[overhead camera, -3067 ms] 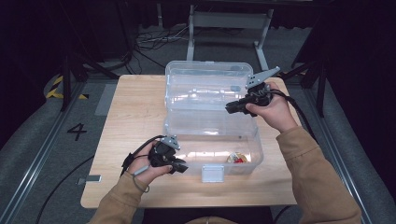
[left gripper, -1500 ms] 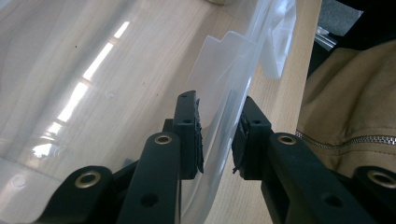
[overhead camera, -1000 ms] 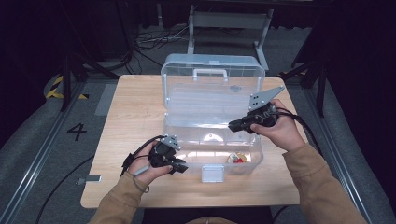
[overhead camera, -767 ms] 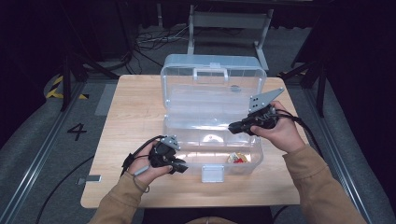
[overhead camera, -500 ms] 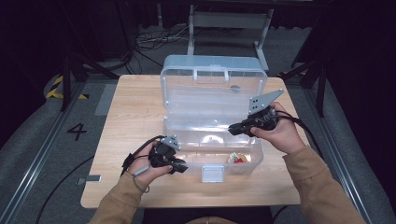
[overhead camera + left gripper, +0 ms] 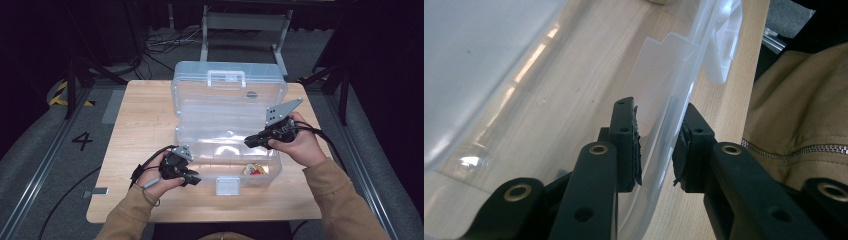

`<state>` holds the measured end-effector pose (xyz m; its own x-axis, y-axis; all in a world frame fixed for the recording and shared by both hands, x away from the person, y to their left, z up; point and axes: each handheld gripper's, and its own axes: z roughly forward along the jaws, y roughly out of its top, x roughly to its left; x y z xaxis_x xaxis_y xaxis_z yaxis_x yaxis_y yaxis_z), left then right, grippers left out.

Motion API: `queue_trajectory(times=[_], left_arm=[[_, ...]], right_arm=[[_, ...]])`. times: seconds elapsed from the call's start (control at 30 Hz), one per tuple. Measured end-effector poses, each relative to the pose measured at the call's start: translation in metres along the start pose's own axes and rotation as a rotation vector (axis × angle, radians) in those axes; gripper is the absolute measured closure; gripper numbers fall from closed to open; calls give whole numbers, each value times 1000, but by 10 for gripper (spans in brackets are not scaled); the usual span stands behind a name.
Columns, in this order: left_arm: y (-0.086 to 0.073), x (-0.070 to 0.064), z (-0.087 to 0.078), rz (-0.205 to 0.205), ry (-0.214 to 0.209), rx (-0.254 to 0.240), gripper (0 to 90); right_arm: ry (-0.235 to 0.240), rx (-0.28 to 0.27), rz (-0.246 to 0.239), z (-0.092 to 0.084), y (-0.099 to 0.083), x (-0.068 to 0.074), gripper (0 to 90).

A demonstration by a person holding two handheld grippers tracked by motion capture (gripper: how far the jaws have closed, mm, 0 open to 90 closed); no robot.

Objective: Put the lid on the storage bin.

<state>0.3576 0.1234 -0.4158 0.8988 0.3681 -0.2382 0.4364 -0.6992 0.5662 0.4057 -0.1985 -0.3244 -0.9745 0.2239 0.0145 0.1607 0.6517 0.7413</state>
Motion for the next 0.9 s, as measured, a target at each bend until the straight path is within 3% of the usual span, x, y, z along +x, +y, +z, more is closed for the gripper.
queue_trajectory(times=[0.9], left_arm=[[0,-1,0,1,9,-1,741]], right_arm=[[5,15,-21,3,-5,9,865]])
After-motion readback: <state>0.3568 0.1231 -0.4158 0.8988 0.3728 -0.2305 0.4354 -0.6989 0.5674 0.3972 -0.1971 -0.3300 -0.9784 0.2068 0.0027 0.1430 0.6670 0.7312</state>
